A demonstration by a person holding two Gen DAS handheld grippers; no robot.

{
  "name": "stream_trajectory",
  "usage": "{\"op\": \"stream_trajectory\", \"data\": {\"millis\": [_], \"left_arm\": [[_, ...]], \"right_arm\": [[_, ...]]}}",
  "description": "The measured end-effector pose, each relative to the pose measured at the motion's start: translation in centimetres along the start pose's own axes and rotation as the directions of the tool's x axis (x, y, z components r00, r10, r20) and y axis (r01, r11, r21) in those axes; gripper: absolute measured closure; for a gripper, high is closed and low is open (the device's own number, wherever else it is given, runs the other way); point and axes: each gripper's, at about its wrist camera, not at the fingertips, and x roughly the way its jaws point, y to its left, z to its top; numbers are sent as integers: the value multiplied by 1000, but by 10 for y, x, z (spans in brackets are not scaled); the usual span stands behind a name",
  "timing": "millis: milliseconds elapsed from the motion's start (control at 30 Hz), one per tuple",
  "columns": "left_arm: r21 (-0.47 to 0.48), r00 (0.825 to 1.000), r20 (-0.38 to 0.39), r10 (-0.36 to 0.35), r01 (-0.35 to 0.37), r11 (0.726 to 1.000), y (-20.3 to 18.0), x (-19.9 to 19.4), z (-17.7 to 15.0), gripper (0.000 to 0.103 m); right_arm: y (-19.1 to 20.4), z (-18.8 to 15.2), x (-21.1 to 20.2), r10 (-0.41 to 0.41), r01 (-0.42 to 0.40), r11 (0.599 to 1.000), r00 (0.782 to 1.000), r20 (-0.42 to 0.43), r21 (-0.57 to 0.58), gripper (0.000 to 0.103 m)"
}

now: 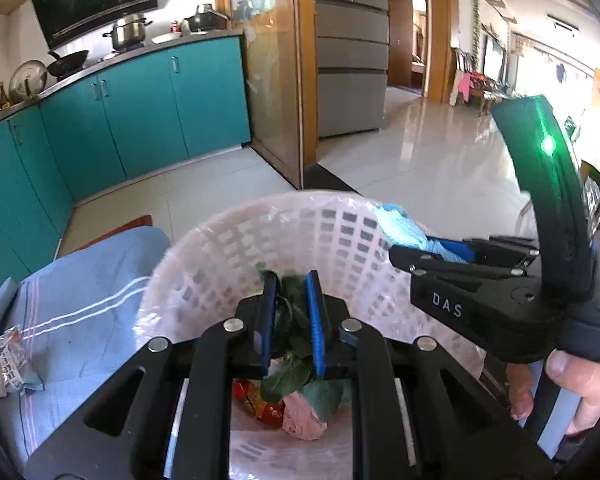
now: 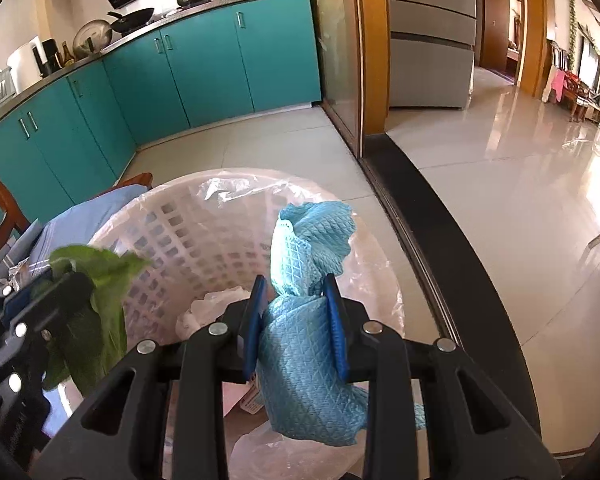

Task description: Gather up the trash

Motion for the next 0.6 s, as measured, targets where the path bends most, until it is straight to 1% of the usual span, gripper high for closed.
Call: {"op": "stream_trajectory", "data": {"millis": [67,100,133,167,200,267,300,333,367,433,500,600], "left_arm": [[1,999,-35,-19,19,1000,-2,11,-6,86],[-7,999,-43,-20,20,1000,-2,12,-8,82],[-14,998,-54,-23,23,1000,-1,14,-11,78],[-20,998,-60,-22,21,1000,0,15,-13,67],[-23,998,-56,-17,16,1000,1,14,-14,60],[-27,999,-38,-2,1,1000,5,6,-14,55],[-31,1000,-30,5,-6,999,7,3,-14,52],[-38,1000,-19,19,-19,999,11,-2,-14,46],[-51,999,-5,40,-40,998,16,-8,-14,43],[-78,998,4,67,-67,995,27,-15,-14,41],[-115,995,5,99,-98,989,40,-21,-16,37],[-168,986,-3,165,-163,972,64,-32,-23,32]], "right_arm": [[-1,-1,1,-3,3,1000,1000,-8,1,73],[-1,-3,3,-5,5,1000,1000,-12,-4,73],[-1,-4,4,-8,8,1000,1000,-18,-8,73],[-1,-4,6,-10,10,1000,1000,-23,-9,73],[-2,-5,7,-12,12,1000,999,-30,-6,73],[-1,-4,9,-7,7,1000,999,-40,-4,71],[1,-4,10,0,0,1000,999,-44,-6,68],[3,-3,10,2,-3,1000,999,-43,-8,66],[5,-3,9,3,-3,1000,999,-41,-11,61],[12,0,7,6,-6,1000,1000,-27,-18,54],[18,3,3,9,-10,1000,1000,-11,-13,41],[26,9,-1,29,-29,1000,1000,12,-2,32]]}}
